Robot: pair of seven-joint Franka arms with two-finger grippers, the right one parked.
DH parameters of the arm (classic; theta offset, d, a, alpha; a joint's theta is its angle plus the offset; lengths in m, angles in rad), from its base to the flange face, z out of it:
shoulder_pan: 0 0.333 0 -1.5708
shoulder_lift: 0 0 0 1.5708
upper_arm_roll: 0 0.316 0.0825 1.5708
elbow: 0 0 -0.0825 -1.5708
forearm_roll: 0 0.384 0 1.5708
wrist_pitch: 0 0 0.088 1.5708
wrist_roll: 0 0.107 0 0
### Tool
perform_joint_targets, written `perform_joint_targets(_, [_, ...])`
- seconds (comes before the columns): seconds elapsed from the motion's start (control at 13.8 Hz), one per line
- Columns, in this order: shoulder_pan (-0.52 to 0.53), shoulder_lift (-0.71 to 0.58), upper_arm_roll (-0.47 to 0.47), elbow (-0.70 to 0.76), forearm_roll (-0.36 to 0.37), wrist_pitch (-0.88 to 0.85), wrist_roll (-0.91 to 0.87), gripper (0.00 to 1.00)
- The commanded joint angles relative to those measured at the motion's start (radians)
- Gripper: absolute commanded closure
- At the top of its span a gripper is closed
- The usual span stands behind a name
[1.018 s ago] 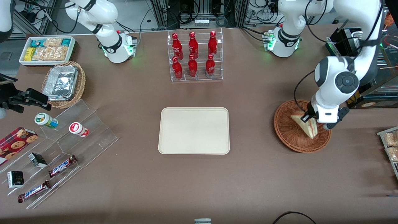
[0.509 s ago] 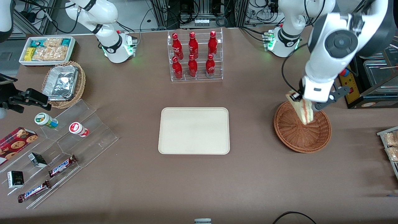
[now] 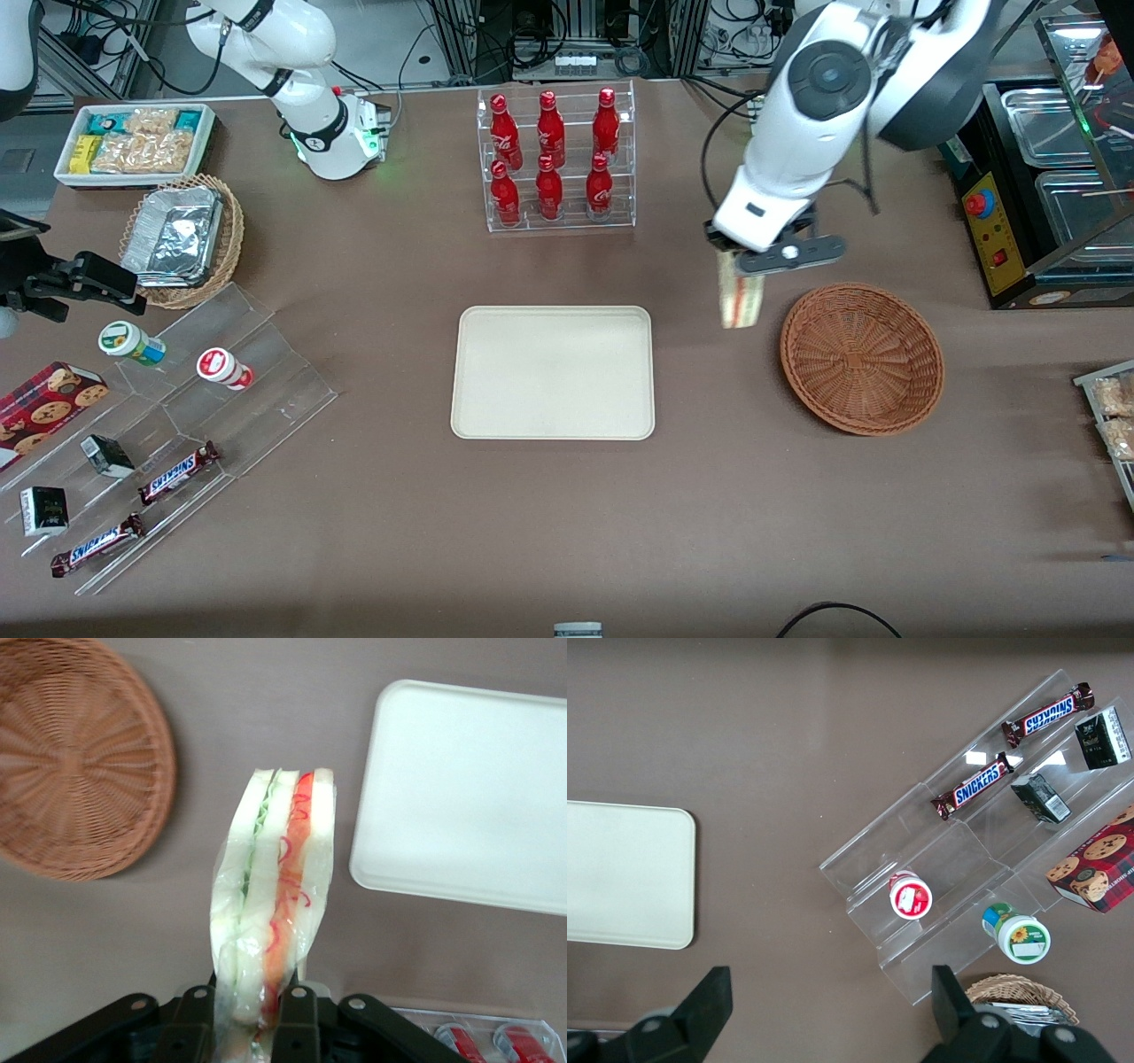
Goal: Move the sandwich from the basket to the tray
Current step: 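Lift the sandwich and carry it with the left gripper toward the cream tray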
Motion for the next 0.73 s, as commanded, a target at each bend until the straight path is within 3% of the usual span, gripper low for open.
perform_joint_targets(0.0, [-0.042, 0.141, -0.012, 0.107, -0.020, 0.036, 0.040, 0.77])
perform_joint_targets(0.22, [-0.139, 0.256, -0.023, 0.150, 0.006, 0.122, -0.032, 0.75])
perform_joint_targets(0.36, [-0.147, 0.308, -0.026, 0.176, 0.055, 0.174, -0.116, 0.75])
perform_joint_targets(0.65, [-0.189, 0.426, -0.026, 0.181, 0.067, 0.352, -0.158, 0.75])
